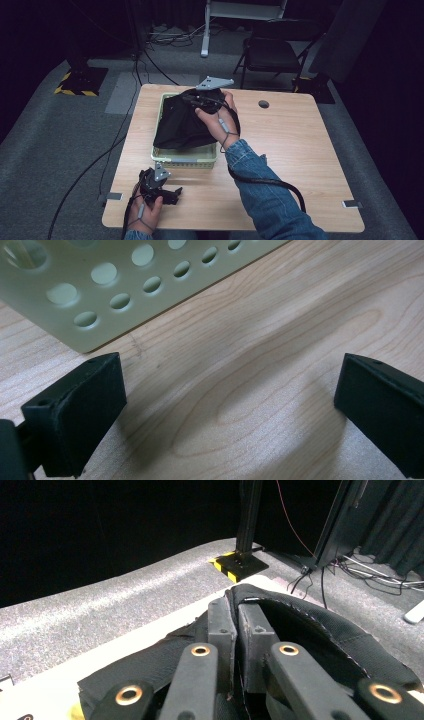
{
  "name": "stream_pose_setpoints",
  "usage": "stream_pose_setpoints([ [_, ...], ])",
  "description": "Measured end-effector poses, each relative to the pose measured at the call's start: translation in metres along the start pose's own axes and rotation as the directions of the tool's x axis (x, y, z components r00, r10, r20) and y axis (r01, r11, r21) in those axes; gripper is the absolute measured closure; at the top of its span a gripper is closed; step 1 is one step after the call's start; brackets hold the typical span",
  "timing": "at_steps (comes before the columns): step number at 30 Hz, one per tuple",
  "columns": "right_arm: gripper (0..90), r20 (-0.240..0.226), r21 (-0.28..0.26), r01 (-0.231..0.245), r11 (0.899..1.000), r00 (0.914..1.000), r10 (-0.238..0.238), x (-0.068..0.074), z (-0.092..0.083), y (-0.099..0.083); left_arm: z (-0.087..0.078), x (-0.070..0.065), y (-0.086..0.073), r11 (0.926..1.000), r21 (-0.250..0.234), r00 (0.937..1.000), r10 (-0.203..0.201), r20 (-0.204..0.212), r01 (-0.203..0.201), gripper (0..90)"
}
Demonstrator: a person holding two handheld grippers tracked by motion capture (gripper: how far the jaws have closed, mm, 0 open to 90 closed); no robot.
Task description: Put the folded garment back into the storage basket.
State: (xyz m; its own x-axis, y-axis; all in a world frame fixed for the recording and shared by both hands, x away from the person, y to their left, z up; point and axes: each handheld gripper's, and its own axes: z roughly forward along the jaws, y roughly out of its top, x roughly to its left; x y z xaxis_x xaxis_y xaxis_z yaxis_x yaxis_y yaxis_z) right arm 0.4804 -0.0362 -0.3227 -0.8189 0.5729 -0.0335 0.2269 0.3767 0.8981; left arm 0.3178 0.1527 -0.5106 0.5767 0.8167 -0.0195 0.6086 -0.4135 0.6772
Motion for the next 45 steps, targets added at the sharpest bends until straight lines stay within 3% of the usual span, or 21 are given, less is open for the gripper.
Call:
stream_pose_setpoints([
  [19,85.7,0.0,0.072,-0.022,0.997,0.9997,0.023,-0.004,0.017,-0.021,0.0,0.0,0.0,1.0,0.0,1.0,0.0,0.0,0.0,0.2],
  [29,84.4,0.0,0.116,-0.061,0.991,0.9981,0.061,-0.006,0.026,-0.033,0.0,0.0,0.0,1.0,-0.001,1.0,0.0,0.0,0.0,0.2],
  [30,77.8,-0.004,0.144,-0.089,0.986,0.9959,0.091,-0.007,0.028,-0.034,0.0,0.0,0.0,1.0,-0.001,1.0,0.0,0.0,0.0,0.2],
  [32,61.0,0.015,0.246,-0.193,0.95,0.9807,0.195,-0.008,0.035,-0.039,0.0,0.0,0.0,1.0,-0.001,1.0,0.0,0.0,0.0,0.2],
  [34,46.3,0.036,0.284,-0.262,0.922,0.9641,0.263,-0.008,0.038,-0.043,0.0,0.0,0.0,1.0,0.0,1.0,0.0,0.0,0.0,0.2],
  [35,44.3,0.046,0.3,-0.278,0.913,0.9598,0.277,-0.008,0.038,-0.045,0.0,0.0,0.0,1.0,-0.001,1.0,0.0,0.0,0.0,0.2],
  [38,39.9,0.081,0.282,-0.284,0.916,0.9587,0.273,-0.01,0.031,-0.045,0.0,0.0,0.0,1.0,-0.001,1.0,0.001,0.001,-0.001,0.2],
  [41,35.8,0.074,0.23,-0.294,0.928,0.9559,0.284,-0.015,0.024,-0.042,0.0,0.0,0.0,1.0,-0.001,1.0,0.001,0.001,-0.001,0.2],
  [43,35.7,0.084,0.215,-0.264,0.94,0.9642,0.251,-0.016,0.019,-0.04,0.0,0.0,0.0,1.0,-0.001,1.0,0.001,0.001,-0.001,0.2],
  [45,34.8,0.072,0.205,-0.26,0.943,0.9653,0.251,-0.017,0.014,-0.038,0.0,0.0,0.0,1.0,-0.001,1.0,0.001,0.001,-0.001,0.2],
])
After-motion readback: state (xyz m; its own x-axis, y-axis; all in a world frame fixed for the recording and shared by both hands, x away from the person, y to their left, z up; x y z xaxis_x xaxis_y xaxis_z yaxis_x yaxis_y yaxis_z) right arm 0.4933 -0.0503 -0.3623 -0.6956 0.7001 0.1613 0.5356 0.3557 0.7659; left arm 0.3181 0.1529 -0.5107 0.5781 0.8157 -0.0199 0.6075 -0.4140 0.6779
